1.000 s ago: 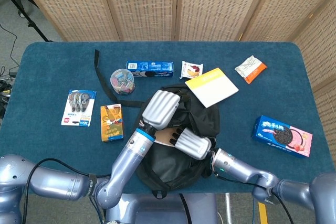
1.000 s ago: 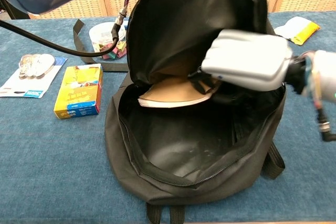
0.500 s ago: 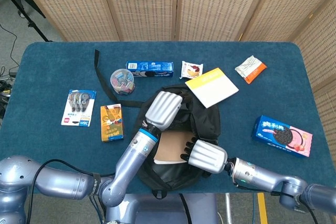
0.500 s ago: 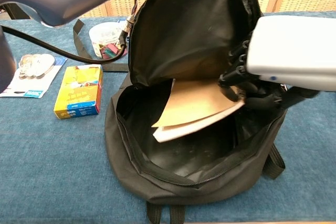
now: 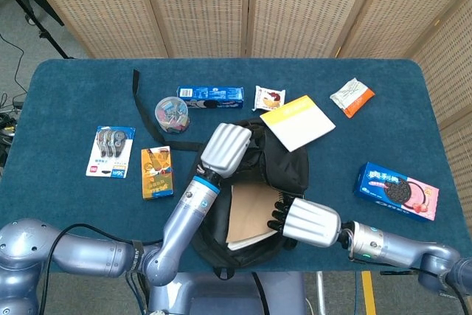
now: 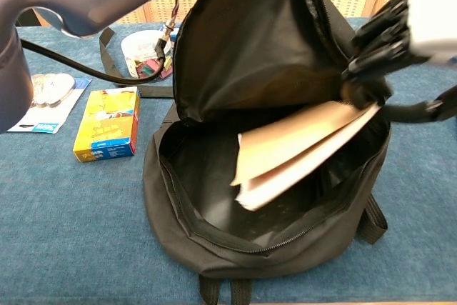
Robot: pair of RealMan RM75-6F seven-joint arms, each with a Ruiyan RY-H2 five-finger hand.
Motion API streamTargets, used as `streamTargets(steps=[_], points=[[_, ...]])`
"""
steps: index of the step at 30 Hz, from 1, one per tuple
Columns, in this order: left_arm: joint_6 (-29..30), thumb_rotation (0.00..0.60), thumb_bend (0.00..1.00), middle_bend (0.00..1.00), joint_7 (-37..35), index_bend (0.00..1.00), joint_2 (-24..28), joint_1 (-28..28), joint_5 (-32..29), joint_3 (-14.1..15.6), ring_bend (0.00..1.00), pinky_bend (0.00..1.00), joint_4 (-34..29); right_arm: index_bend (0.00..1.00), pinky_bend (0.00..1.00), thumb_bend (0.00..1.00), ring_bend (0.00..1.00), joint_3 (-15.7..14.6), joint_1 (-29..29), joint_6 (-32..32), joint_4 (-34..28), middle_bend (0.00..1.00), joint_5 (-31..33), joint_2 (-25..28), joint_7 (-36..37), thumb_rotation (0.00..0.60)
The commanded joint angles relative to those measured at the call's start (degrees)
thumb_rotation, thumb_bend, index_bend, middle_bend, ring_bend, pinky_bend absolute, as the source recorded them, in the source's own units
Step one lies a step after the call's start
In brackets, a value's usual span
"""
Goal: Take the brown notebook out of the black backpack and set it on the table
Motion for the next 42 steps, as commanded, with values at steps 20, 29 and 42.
streamTargets(steps=[20, 29, 42], points=[[-0.9, 0.6, 0.55, 0.57, -0.3, 0.75, 0.5, 1.3, 0.8, 1.1, 0.41, 0.57, 0.9, 0.66, 0.69, 0.83, 0.56, 2.4, -11.5, 25.4, 21.6, 0.65, 4.0, 10.3, 14.3, 0.6], [-1.2, 0.6, 0.55, 0.57, -0.8, 0.75, 1.4, 2.1, 1.3, 1.2, 0.41, 0.57, -0.2, 0.66, 0.69, 0.85, 0.56, 6.5, -11.4, 27.7, 23.2, 0.66, 7.4, 13.0, 16.3, 0.6], [-2.0, 0.6, 0.55, 0.57, -2.3, 0.75, 3.9, 3.9, 3.3, 2.3, 0.41, 0.57, -3.2, 0.66, 0.69, 0.85, 0.56, 12.3, -3.5, 6.9, 23.0, 0.66, 16.7, 3.9, 12.2, 0.6]])
